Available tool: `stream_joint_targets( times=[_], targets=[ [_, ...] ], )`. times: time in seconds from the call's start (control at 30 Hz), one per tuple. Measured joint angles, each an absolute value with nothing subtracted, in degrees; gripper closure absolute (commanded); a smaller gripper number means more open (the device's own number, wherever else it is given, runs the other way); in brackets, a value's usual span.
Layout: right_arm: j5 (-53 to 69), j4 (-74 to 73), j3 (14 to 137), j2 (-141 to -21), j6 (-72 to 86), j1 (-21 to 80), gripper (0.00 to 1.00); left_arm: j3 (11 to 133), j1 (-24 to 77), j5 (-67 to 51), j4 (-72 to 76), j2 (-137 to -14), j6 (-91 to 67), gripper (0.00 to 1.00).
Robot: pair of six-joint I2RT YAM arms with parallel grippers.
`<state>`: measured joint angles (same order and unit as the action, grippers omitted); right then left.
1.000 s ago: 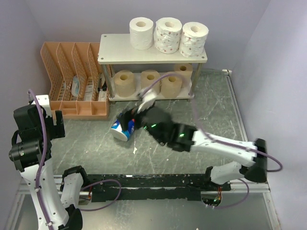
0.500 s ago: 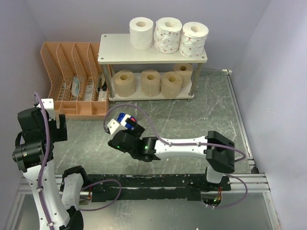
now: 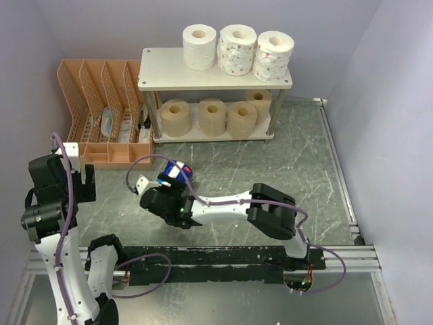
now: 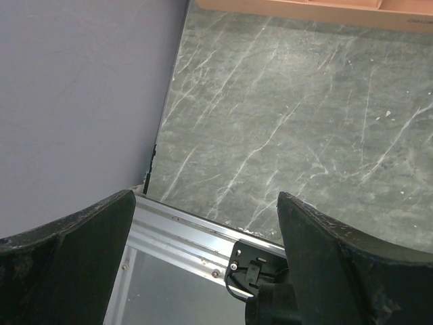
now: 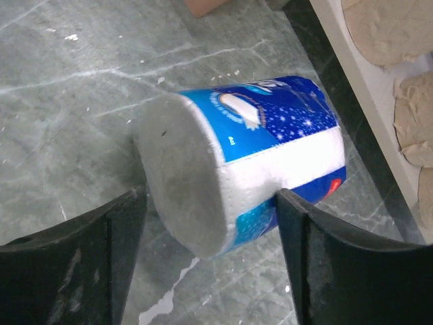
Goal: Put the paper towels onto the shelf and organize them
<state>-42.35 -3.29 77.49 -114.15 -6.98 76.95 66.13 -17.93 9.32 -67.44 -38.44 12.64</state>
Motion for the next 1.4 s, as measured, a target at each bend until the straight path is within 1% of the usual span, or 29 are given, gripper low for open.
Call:
stream_joint_targets(
  times=[0.03, 0.13, 0.17, 0.2, 0.23, 0.27, 0.3, 0.43, 0.53, 0.6, 0.67, 0.77, 0.87, 0.97, 1.07, 1.17, 1.4],
  targets=[
    [-42.78, -3.20, 77.93, -114.93, -7.40, 76.82, 0.42, 66.02, -17.93, 9.41, -67.42, -38.41, 12.71, 0.02],
    [-44.99, -1.96, 79.13, -116.60, -8.32, 76.27, 0.46, 65.91, -17.93, 9.50, -67.24, -38.44, 12.91, 0.02],
    [-45.60, -1.43, 79.24, -116.73, -8.27, 76.03, 0.48, 65.91, -17.93, 9.61, -67.13, -38.44, 13.06, 0.02],
    [-45.95, -1.04, 79.26, -116.73, -8.14, 75.77, 0.54, 65.91, -17.93, 9.72, -67.09, -38.44, 13.08, 0.02],
    [-46.11, -0.89, 79.26, -116.73, -7.86, 75.46, 0.67, 65.91, -17.93, 9.87, -67.05, -38.44, 13.10, 0.02],
    [-46.13, -0.91, 79.24, -116.73, -7.38, 75.09, 0.89, 65.91, -17.93, 9.89, -67.02, -38.44, 13.10, 0.02],
    [-46.11, -0.95, 79.26, -116.73, -6.81, 74.67, 1.00, 65.91, -17.93, 9.93, -67.00, -38.44, 13.10, 0.02],
    [-45.69, -2.02, 79.07, -115.79, -2.59, 72.20, 1.00, 65.91, -17.93, 9.98, -66.87, -38.48, 13.08, 0.02],
    [-41.93, -4.10, 78.43, -113.06, 2.87, 69.08, 1.00, 65.91, -17.93, 9.96, -66.81, -38.72, 13.08, 0.02],
    [-36.32, -3.97, 74.91, -108.36, 7.66, 65.80, 1.00, 65.91, -17.93, 9.96, -66.74, -39.09, 13.08, 0.02],
    [-29.47, -3.62, 69.12, -100.47, 13.80, 61.19, 1.00, 65.91, -17.93, 9.96, -66.65, -39.51, 13.06, 0.02],
    [-22.68, -2.96, 64.47, -91.42, 21.85, 55.72, 1.00, 65.93, -17.93, 9.96, -66.57, -40.01, 13.04, 0.02],
    [-16.08, -0.47, 62.83, -84.09, 31.88, 52.49, 1.00, 65.93, -17.93, 9.93, -66.22, -40.62, 12.99, 0.02],
    [-11.66, 2.39, 63.31, -80.49, 41.17, 51.62, 1.00, 65.93, -17.93, 9.91, -66.11, -41.25, 12.80, 0.02],
    [-8.78, 4.27, 66.30, -79.72, 50.87, 51.44, 1.00, 65.93, -17.93, 9.89, -66.04, -41.93, 12.58, 0.02],
    [-8.43, 5.54, 72.36, -81.28, 58.98, 51.40, 1.00, 65.95, -17.93, 9.87, -66.02, -42.30, 12.27, 0.02],
    [-11.81, 6.31, 98.17, -93.34, 66.26, 51.31, 1.00, 67.35, -17.93, 9.61, -66.17, -42.24, 11.09, 0.02]
  ],
)
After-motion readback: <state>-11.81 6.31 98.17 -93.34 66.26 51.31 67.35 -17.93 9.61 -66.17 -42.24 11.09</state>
